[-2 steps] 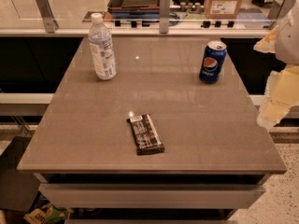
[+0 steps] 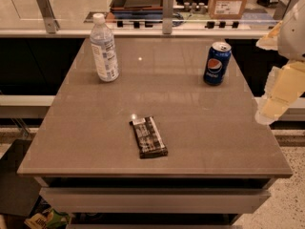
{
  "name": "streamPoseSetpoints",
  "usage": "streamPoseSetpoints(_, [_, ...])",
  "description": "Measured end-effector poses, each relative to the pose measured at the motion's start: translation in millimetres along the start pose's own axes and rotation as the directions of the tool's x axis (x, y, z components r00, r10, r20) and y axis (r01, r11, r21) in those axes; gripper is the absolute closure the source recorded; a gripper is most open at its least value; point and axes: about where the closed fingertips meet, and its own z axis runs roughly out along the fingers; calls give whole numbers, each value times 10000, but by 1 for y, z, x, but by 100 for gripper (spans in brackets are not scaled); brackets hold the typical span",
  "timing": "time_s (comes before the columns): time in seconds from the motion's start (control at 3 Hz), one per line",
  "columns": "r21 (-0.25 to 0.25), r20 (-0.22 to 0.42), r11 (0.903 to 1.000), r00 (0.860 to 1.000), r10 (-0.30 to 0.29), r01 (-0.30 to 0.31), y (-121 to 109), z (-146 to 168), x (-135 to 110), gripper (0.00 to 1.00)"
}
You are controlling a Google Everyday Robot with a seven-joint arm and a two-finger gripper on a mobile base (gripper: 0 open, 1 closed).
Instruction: Move blue plastic bottle near rxbar chocolate
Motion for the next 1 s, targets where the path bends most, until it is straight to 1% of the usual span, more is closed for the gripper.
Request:
streamPoseSetpoints(0.33, [71,1135,9985,9921,538,-550,-13,-1,-20,0])
streamPoseSetpoints(0.67, [-249,2346,9956,9675,942,-908,-25,19,-34,0])
streamPoseSetpoints(1.0, [-531,3688,9937,9228,1114,-987,-40,46,-58,0])
